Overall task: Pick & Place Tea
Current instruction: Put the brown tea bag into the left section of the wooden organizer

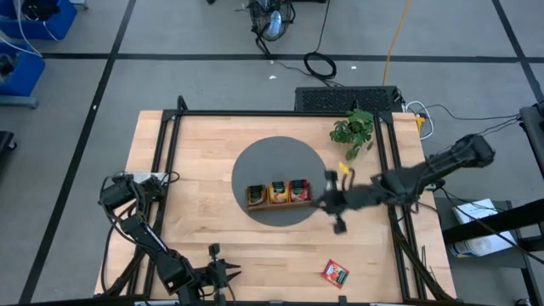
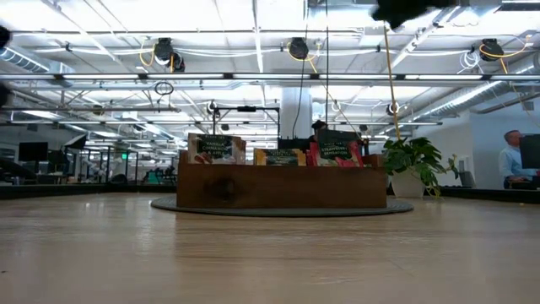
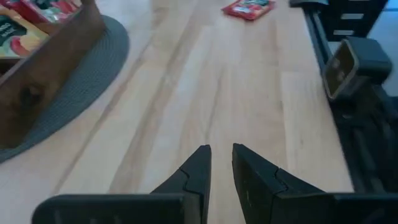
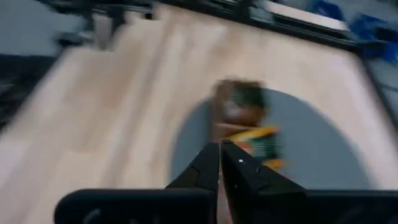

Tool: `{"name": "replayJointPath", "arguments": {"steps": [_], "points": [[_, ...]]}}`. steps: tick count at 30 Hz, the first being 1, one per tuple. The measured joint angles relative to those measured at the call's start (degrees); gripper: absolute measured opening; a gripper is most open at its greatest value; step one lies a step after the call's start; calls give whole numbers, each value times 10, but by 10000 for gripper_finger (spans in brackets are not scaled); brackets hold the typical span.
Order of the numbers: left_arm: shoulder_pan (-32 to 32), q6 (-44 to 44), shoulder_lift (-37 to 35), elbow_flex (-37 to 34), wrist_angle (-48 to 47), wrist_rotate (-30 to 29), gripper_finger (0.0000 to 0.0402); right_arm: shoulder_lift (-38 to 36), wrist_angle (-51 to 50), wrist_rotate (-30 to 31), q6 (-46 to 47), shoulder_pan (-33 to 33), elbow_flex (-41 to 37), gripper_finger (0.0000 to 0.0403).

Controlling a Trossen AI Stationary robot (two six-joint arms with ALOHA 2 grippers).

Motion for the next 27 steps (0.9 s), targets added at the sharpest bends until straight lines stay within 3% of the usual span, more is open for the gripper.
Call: {"name": "replayJointPath", "arguments": {"steps": [5, 11, 16, 19, 23, 27], "points": [[57, 2, -2, 2, -1, -33, 72, -74, 220, -5, 26, 53, -192, 3], [205, 157, -3, 34, 10, 143, 72, -94, 417, -4, 30, 67, -327, 1], [250, 198, -10, 72, -57, 151, 72, -101, 451, -4, 5, 69, -369, 1], [253, 157, -26, 115, -180, 116, 72, -113, 449, -4, -8, 69, -373, 1], [259, 21, -55, 180, -382, 80, 72, -127, 429, -6, 4, 69, -387, 1], [290, -56, -56, 197, -477, 138, 72, -141, 423, -6, 14, 69, -405, 1]]}}
